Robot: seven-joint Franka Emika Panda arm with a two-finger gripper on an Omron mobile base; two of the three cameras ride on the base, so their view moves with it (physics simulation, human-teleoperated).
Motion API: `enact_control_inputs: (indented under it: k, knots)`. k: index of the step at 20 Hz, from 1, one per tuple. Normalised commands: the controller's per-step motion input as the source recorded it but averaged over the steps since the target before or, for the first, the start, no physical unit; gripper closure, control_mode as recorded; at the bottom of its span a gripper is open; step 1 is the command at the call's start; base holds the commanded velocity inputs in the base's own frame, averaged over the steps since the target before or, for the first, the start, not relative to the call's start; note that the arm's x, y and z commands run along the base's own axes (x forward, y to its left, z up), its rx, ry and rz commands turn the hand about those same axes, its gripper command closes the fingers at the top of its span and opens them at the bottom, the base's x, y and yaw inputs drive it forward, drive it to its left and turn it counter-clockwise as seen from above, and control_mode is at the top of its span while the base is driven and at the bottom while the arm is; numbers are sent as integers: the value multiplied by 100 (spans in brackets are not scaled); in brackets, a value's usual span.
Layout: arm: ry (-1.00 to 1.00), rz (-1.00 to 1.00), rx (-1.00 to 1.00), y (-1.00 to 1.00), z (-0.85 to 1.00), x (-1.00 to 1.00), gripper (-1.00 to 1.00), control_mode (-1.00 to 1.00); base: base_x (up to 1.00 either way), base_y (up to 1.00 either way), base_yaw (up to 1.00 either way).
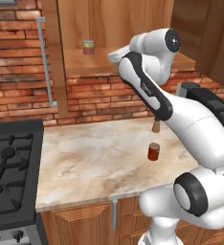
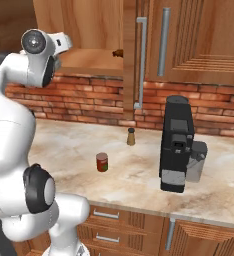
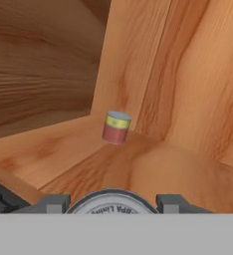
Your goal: Pick the cans from the counter and place them in their designated side in the cabinet.
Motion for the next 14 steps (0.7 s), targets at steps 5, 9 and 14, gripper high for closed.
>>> enact_control_inputs:
  k: [5,9,14]
  knots:
    - [0,2,0,12,0,46,100,-100,0,0,0]
    - [0,1,0,9,0,46,100,-100,0,0,0]
    - [0,0,0,9,0,43,100,-100,0,0,0]
